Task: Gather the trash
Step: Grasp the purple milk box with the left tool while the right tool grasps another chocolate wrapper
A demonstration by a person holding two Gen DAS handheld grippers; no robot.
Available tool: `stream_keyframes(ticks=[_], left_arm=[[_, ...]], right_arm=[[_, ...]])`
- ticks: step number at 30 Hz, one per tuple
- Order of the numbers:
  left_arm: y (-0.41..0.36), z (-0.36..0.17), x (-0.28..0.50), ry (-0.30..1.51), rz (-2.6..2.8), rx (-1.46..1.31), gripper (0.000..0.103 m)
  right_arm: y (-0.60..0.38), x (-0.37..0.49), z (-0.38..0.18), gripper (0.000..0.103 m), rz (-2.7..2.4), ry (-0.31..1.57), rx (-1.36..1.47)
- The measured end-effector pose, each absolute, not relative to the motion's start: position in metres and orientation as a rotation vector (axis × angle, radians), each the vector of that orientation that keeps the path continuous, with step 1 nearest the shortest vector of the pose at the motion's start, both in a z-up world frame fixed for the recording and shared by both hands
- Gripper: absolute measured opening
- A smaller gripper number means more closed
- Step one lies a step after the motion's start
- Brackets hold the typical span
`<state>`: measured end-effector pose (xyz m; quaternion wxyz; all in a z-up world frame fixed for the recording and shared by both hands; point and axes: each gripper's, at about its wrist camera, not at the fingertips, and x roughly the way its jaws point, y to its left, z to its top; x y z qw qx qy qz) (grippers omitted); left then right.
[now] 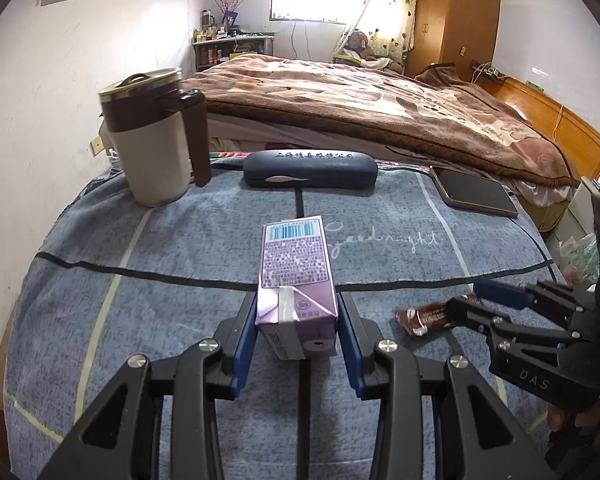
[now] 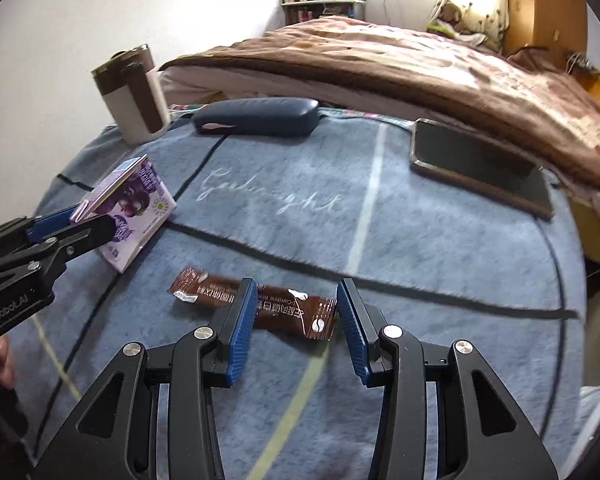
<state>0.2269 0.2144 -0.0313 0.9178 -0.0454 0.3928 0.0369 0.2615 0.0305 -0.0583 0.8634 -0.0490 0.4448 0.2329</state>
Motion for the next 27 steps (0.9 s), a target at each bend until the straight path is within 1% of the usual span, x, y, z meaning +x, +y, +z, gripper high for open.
stream_keyframes(ticks=[10,14,18,22,24,26,27], left_arm=[[0.223,-0.028,0.218,0.793,0.084,-0.113,0.04],[0.225,-0.031,0.217,0.797,0.085,-0.118,0.04],[0.228,-0.038,0.216,0.809,0.083,-0.132,0.04],[0.232,-0.041,0.218,0.813,0.067,-0.156,0.041],[0.232,-0.041,0.219,0.809,0.074,-0.154,0.045],[0.232,-0.042,0.222,0.809,0.07,-0.16,0.057],[0.232,-0.043,0.225,0.813,0.064,-0.163,0.058]], right_arm=[[0.047,0.232,-0.058,0.044,0.677,0.975,-0.154],[0.046,0.237,-0.051,0.044,0.562,0.915,-0.175],[0.053,0.248,-0.054,0.044,0.557,0.927,-0.154],[0.067,0.254,-0.062,0.044,0.545,0.934,-0.194],[0.07,0.256,-0.064,0.044,0.536,0.934,-0.199],[0.067,0.256,-0.062,0.044,0.536,0.932,-0.186],[0.065,0.254,-0.061,0.044,0.536,0.933,-0.181]])
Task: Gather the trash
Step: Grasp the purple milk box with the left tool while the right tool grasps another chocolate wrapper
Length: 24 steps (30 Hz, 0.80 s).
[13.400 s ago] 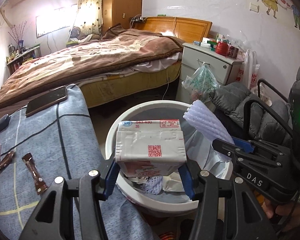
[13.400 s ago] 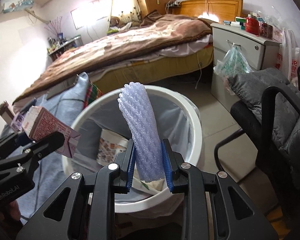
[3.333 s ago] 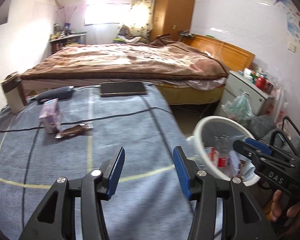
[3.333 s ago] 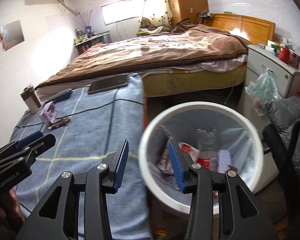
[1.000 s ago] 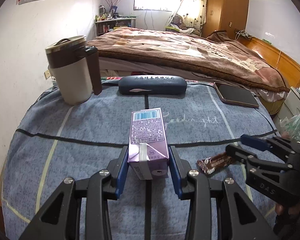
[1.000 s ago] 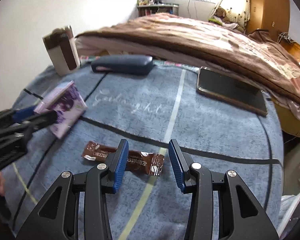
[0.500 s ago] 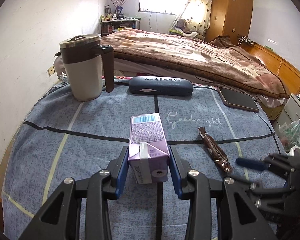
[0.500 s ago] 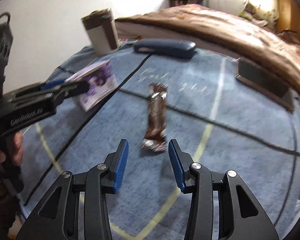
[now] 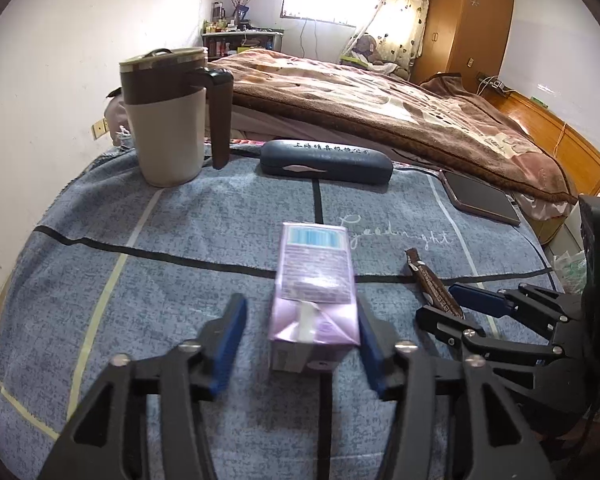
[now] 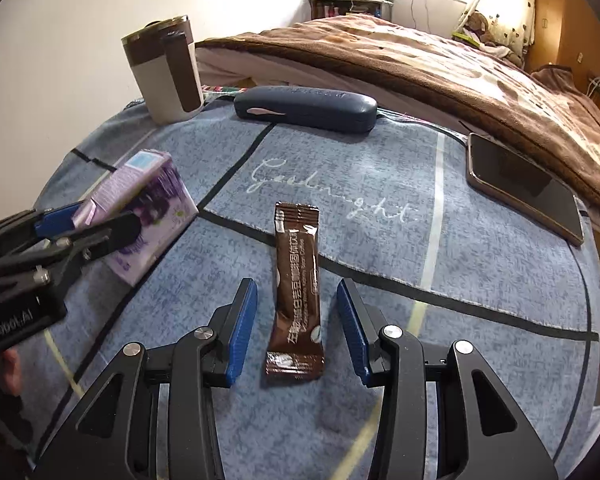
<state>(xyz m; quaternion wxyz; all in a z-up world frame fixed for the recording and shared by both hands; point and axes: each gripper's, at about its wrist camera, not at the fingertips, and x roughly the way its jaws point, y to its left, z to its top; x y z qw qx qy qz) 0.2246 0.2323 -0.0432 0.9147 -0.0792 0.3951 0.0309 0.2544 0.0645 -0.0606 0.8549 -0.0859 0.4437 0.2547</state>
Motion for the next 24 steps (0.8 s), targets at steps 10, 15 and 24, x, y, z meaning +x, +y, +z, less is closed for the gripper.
stream_keyframes(ticks=[10,15,24], left_arm=[[0.229,-0.053,0.23,0.839,0.077,-0.154,0.04],[0.228,-0.051,0.228,0.837,0.077,-0.144,0.039],[0.207,-0.033,0.207,0.805,0.053,-0.101,0.039]], right_arm=[[0.068,0.255,-0.063,0.025,0.509,0.919,-0.18],[0.067,0.255,-0.063,0.022,0.515,0.927,-0.157],[0.051,0.239,-0.047,0.022,0.507,0.895,-0.101]])
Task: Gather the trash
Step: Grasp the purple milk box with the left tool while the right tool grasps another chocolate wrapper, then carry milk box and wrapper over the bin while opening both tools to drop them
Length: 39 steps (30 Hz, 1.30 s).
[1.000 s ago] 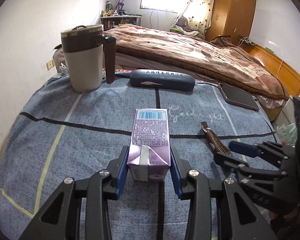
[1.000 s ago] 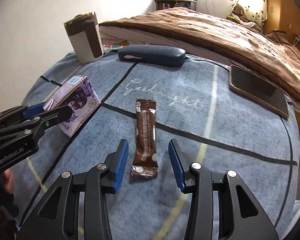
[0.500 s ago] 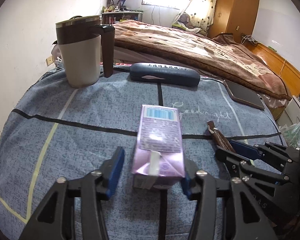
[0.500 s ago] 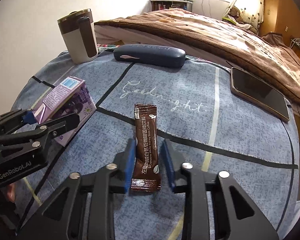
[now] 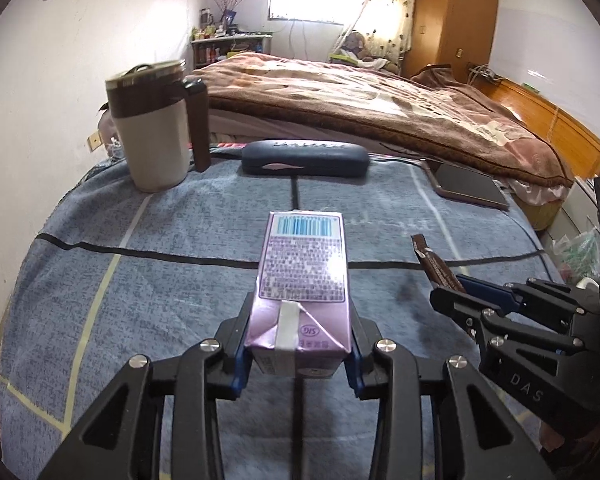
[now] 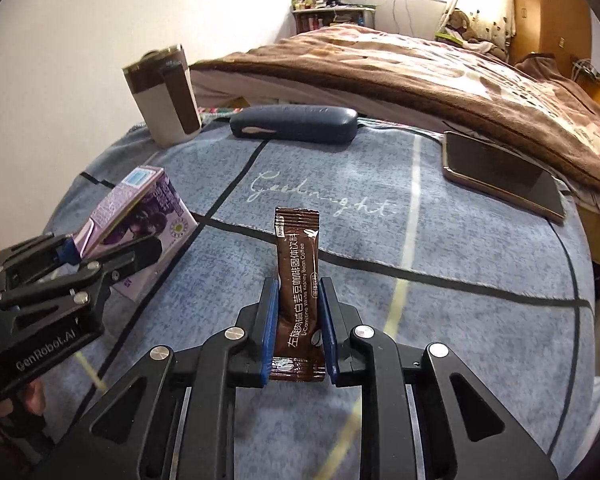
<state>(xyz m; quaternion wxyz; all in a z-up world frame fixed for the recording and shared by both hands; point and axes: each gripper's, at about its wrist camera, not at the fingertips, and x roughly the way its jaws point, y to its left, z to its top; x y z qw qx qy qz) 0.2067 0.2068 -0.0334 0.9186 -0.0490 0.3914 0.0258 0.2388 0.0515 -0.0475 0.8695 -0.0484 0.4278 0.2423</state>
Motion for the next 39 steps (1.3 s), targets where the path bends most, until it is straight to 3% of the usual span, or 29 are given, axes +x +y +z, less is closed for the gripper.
stream_keyframes(ticks=[21,39], left_arm=[[0.109,0.003,0.162,0.754,-0.082,-0.024,0.039],[-0.029,0.014,0.151,0.726,-0.322,0.042,0.039]], right_arm=[[-0.052,0.179,-0.003,0.022,0.362,0.784,0.03],[-0.178,0.133,0.011,0.022,0.13,0.735,0.109]])
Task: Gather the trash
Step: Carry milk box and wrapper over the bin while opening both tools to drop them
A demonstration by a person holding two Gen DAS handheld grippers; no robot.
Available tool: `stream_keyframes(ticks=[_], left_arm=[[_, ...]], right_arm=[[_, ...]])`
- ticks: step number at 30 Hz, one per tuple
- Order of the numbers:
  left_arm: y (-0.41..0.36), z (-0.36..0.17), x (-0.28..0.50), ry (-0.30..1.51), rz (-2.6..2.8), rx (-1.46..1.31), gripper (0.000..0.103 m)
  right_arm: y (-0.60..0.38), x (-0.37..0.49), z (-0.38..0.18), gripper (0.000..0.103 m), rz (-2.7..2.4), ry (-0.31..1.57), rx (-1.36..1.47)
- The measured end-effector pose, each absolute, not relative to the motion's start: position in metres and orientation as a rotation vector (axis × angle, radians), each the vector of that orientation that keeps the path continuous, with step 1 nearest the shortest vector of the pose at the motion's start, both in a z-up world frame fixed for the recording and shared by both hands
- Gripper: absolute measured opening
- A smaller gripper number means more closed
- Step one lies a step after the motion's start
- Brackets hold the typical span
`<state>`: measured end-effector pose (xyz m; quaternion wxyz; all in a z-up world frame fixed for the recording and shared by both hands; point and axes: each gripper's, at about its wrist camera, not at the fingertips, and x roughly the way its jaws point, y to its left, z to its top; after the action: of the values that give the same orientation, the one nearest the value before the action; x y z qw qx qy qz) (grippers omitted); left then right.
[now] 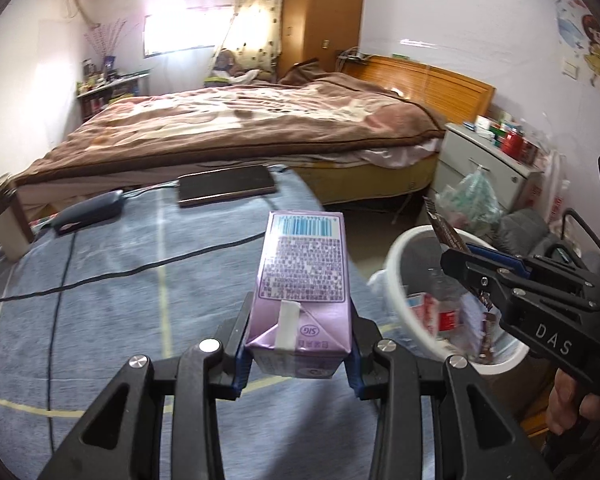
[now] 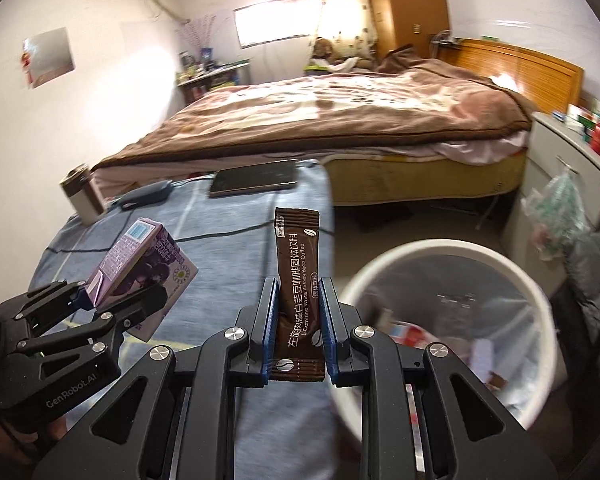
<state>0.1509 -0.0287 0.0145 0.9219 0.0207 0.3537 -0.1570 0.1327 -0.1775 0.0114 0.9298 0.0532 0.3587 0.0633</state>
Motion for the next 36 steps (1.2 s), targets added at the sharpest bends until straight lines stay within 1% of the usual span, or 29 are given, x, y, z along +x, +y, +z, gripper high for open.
stream_keyframes(ticks=[10,18,24,31,33,34,36], left_arm=[[-0.103,0.018,0.144,0.729,-0.448,0.081,0.039],[-0.153,-0.004,0.148,0.793,-0.515,0.109,0.039],[-0.175,-0.021,0.155,0.845,-0.526,0.131,0.039],[-0.189,-0.029,0.155,0.872,-0.535,0.138,0.039],[-0.191,-0.031,0.155,0.873,-0.523,0.151,0.044],[-0.191,-0.031,0.155,0.873,-0.517,0.154,0.05],[-0.191,-0.032,0.156,0.877,-0.514,0.148,0.051]], right_arm=[[-0.232,0.118,0.009,0.022,0.013,0.742,0.139],[-0.266,0.12,-0.015,0.022,-0.048,0.816,0.159],[-0.287,0.12,-0.036,0.023,-0.078,0.877,0.182],[-0.297,0.119,-0.041,0.023,-0.102,0.902,0.195],[-0.3,0.118,-0.041,0.023,-0.11,0.899,0.197],[-0.3,0.117,-0.041,0.024,-0.117,0.896,0.194],[-0.302,0.117,-0.041,0.028,-0.126,0.892,0.189]])
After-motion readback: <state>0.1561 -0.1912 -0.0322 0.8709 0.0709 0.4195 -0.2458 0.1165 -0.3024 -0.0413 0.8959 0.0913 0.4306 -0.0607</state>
